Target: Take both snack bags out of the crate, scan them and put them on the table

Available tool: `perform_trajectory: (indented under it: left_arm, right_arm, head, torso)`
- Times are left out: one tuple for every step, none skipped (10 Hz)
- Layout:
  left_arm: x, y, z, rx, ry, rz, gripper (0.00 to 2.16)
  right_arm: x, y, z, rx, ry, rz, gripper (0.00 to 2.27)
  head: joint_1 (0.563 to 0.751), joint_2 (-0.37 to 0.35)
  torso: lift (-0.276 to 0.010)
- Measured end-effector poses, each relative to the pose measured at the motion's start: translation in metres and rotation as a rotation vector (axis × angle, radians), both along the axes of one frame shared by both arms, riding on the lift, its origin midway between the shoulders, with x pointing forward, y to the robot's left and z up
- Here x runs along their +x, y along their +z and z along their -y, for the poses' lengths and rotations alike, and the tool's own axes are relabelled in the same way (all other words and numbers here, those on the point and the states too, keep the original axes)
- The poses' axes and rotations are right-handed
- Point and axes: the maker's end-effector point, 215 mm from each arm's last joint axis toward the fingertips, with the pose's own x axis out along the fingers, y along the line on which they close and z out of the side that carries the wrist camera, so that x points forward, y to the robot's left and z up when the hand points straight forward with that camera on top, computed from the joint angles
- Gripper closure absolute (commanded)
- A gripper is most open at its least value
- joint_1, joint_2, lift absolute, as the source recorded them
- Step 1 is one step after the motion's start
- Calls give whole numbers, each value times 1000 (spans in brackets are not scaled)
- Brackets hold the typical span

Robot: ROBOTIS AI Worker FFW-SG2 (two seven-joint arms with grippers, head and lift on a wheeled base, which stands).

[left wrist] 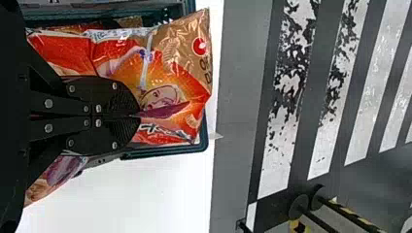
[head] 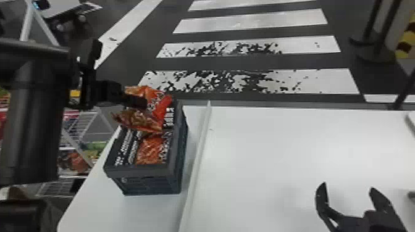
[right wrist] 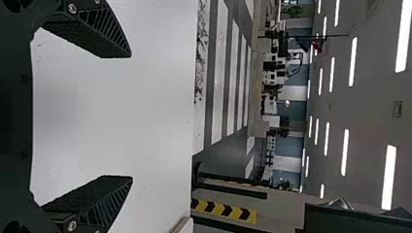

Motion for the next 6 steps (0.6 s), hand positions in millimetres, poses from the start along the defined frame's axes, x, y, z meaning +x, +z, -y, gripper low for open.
perform_trajectory:
  left_arm:
    - [-4, -1, 7, -21, -20, 2, 2142]
    - [-6, 1, 14, -36, -40, 12, 2142]
    - [-8, 3, 19, -45, -56, 17, 2142]
    - [-13, 4, 27, -62, -84, 24, 2142]
    - [-20, 3, 35, -75, -111, 26, 2142]
    - [-27, 0, 36, -78, -122, 24, 2142]
  right_arm:
    - [0, -1, 0, 0, 0, -1, 97]
    - [0, -2, 0, 0, 2, -5, 97]
    - [-1, -4, -1, 1, 4, -14, 97]
    - [-1, -6, 0, 1, 2, -18, 97]
    - [-1, -6, 1, 1, 1, -19, 97]
    - [-1, -6, 1, 1, 0, -19, 97]
  head:
    - [695, 232]
    - [695, 224]
    - [695, 219]
    - [695, 211]
    - [695, 205]
    - [695, 201]
  torso:
    - [-92]
    - [-92]
    - [-92]
    - [-92]
    - [-92]
    - [-92]
